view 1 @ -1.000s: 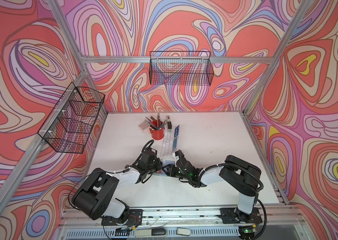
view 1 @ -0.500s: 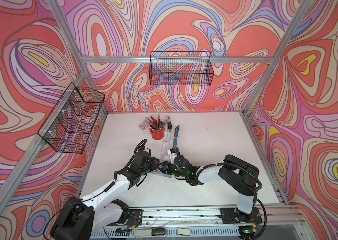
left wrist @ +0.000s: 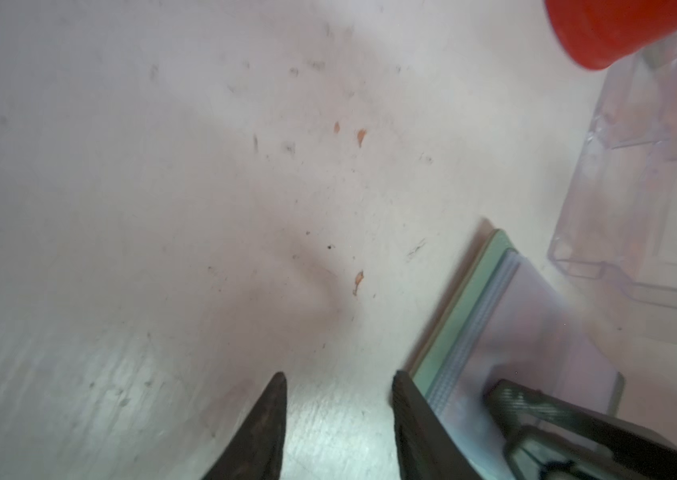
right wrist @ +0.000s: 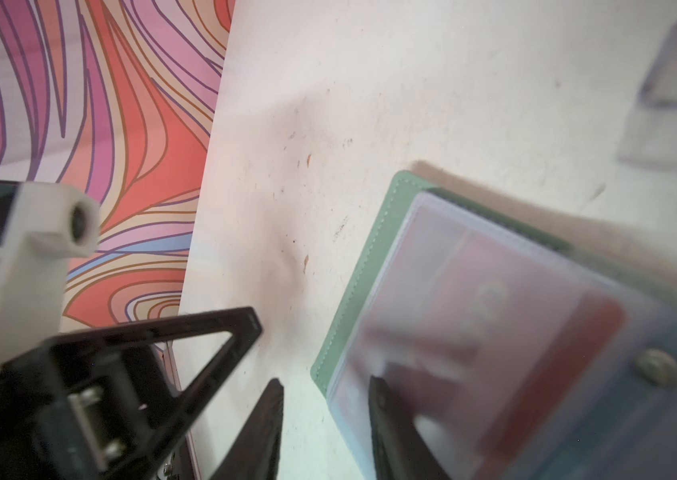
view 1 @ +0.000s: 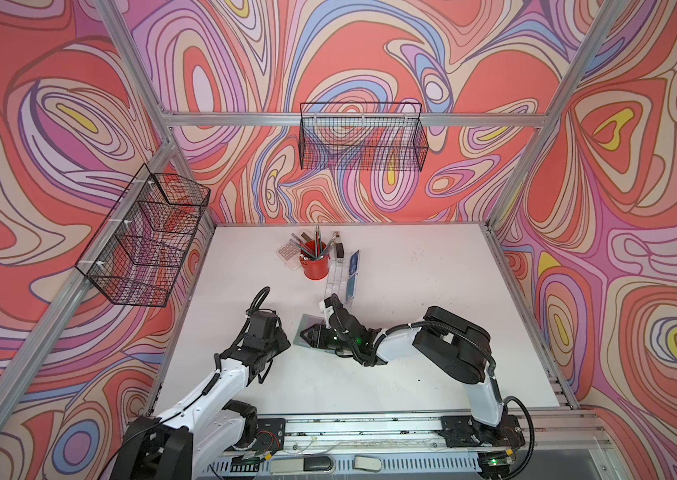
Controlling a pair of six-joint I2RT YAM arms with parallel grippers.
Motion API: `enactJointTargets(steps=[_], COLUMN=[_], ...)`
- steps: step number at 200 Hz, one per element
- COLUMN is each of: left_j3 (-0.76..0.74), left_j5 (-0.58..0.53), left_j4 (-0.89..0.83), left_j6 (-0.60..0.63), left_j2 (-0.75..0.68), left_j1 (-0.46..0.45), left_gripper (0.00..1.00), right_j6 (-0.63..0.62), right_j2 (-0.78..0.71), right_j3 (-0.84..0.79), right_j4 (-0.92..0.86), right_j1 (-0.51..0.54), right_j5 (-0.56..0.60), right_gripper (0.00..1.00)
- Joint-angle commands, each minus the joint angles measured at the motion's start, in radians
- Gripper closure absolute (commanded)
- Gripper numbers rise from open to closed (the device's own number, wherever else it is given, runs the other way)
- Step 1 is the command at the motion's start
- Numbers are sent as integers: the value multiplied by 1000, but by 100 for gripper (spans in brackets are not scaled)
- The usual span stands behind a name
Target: Put the credit cards into the card holder
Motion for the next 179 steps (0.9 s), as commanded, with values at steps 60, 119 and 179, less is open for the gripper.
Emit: enactJointTargets(steps=[60,119,179], left_j3=[46,-13,46], left_j5=[233,317,195], left_j4=[102,131,-129], left_j6=[1,-69,-34], left_j2=[231,127,-60], left_j1=[1,-95,-126], left_gripper=[78,77,76], right_j6=[-144,-203,-271], right_j2=[-384,-560,-474], right_j3=[-109,-73,99], right_j4=[-307,-606,-777], right_j1=[0,-112,-202], right_j5=[257,432,423], right_gripper=[60,52,51])
